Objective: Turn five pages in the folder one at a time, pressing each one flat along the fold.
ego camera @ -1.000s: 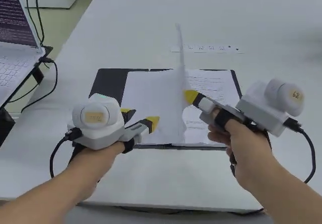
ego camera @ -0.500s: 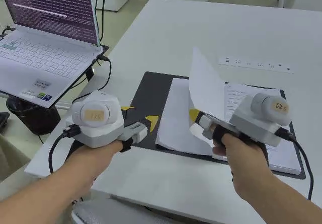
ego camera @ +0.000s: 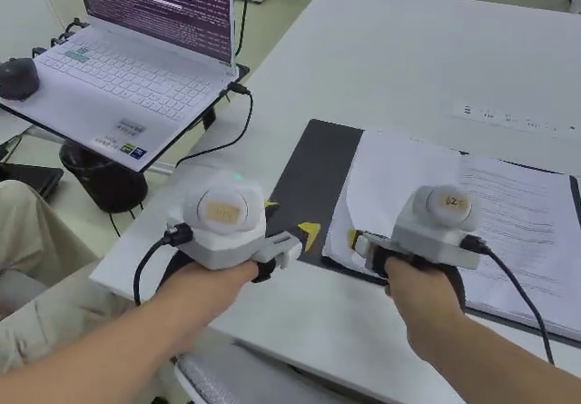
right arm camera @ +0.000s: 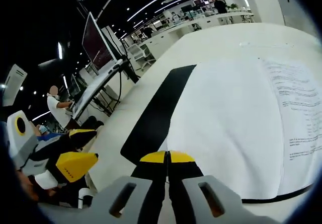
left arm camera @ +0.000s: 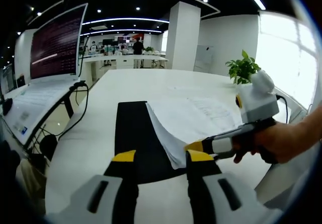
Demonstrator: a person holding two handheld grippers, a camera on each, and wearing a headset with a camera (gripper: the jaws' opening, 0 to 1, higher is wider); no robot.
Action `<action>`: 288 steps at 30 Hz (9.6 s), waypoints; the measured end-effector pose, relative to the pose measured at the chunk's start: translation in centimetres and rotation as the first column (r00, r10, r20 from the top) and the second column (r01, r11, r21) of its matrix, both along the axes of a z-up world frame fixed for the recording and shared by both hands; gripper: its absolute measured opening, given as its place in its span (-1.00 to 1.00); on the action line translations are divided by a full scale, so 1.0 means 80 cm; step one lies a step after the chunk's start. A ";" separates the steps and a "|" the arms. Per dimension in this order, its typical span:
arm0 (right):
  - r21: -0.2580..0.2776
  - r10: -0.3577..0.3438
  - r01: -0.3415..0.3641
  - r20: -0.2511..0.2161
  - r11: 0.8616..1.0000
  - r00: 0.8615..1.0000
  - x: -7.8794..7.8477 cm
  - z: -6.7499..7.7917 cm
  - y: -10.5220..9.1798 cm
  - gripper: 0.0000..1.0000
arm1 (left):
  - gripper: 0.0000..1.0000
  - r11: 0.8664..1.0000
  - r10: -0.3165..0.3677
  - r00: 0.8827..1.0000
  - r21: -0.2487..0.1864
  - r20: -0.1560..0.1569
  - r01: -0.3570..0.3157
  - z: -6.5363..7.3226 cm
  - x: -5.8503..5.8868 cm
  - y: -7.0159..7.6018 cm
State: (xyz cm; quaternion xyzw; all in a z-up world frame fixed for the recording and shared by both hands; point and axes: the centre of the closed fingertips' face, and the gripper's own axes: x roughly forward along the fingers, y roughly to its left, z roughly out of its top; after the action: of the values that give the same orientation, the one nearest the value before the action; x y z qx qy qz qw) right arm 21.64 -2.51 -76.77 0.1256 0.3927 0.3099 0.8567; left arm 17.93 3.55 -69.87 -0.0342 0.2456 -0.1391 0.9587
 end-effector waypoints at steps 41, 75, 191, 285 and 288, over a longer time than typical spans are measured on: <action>0.050 0.024 -0.032 0.158 0.998 0.987 0.008 0.031 -0.100 -0.85 | -0.35 0.984 -0.145 0.986 0.093 -0.080 0.152 -0.076 0.049 -0.095; 0.122 -0.090 0.072 0.143 0.990 0.986 0.157 0.002 -0.160 -1.00 | -0.39 0.993 -0.082 0.996 0.081 0.023 0.080 -0.114 0.046 -0.100; 0.145 0.002 -0.001 -0.002 0.989 1.000 -0.043 -0.015 -0.179 -1.00 | -0.44 0.994 -0.084 0.996 0.067 0.044 0.080 -0.111 0.044 -0.100; -0.036 -0.338 0.377 0.368 0.926 0.866 -0.106 0.156 -0.380 0.95 | 0.83 0.997 -0.056 0.998 0.043 -0.010 0.056 0.076 -0.057 -0.056; -0.026 -0.337 0.372 0.369 0.928 0.866 -0.104 0.156 -0.376 0.95 | 0.76 0.995 -0.091 0.996 0.049 -0.019 0.092 0.066 -0.047 -0.076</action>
State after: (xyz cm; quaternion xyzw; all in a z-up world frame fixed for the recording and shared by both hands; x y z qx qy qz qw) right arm 13.31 -32.59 -64.29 0.0957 0.2145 0.1455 0.9611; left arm 14.14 -2.53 -64.57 -0.0004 0.2583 -0.1765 0.9498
